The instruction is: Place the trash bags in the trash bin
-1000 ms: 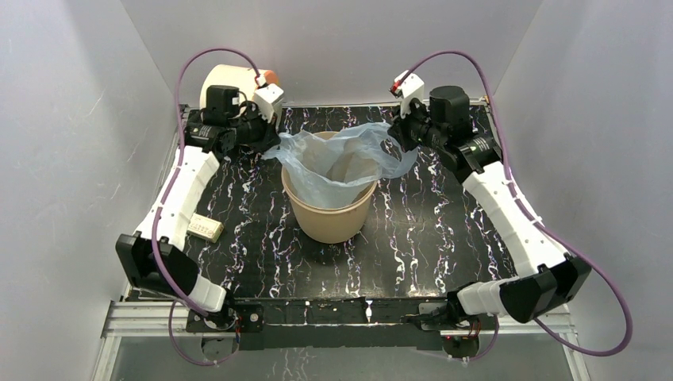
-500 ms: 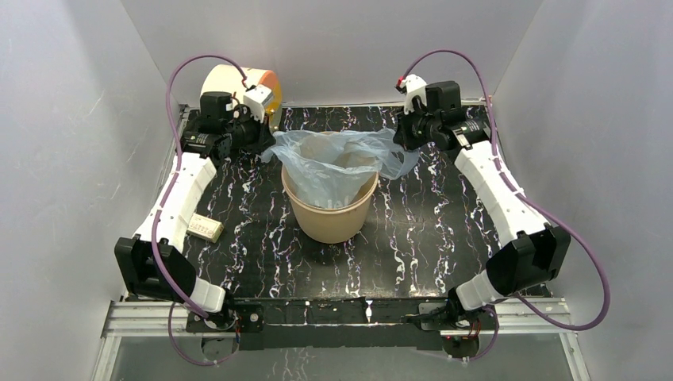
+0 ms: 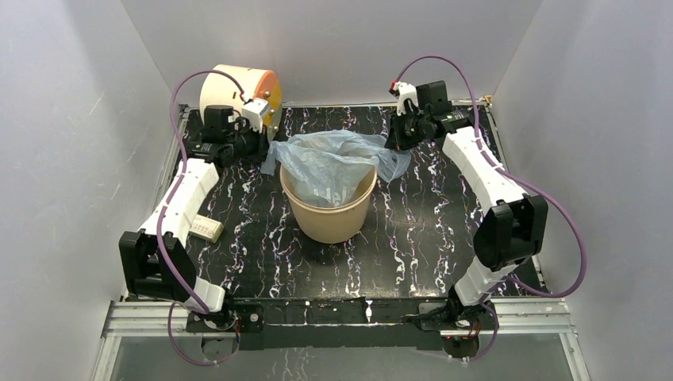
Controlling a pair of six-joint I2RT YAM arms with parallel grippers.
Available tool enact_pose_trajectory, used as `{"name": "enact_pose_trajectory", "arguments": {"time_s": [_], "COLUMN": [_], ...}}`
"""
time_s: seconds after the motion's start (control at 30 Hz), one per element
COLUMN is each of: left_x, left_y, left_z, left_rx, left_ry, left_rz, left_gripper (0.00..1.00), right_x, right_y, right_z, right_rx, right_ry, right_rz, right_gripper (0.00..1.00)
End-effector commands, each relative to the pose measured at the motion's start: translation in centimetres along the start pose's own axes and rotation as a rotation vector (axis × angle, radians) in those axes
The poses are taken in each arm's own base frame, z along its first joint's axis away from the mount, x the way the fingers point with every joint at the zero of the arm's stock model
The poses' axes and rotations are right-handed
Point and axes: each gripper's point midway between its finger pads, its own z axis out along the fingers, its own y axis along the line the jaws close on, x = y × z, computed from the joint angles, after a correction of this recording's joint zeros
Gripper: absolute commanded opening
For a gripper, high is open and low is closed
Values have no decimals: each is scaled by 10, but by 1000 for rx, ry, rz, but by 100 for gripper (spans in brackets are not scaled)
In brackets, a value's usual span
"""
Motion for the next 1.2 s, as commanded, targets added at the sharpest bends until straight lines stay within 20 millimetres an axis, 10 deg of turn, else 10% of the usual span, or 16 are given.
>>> {"name": "enact_pose_trajectory", "arguments": {"time_s": [0.0,0.4,0.73,1.17], "left_x": [6,28,-54,10], "left_y": [-5,-12,-14,11], "left_z": [-3,-11,-44,-3], "left_rx": [26,13,-26,-83], "left_ry": [-15,-29,-246,-67], "left_rz": [-19,-49,26,-67], "left_gripper": [0,0,0,0], "right_x": [2,46,-38,36], "right_y": [3,1,30,-13], "right_z": [-2,11,-55,19], "right_rx": [-27,-33,-50,44], "right_ry": [-3,96,-248,45], "right_rz": [21,81,17,153], "right_gripper": [0,0,0,0]}}
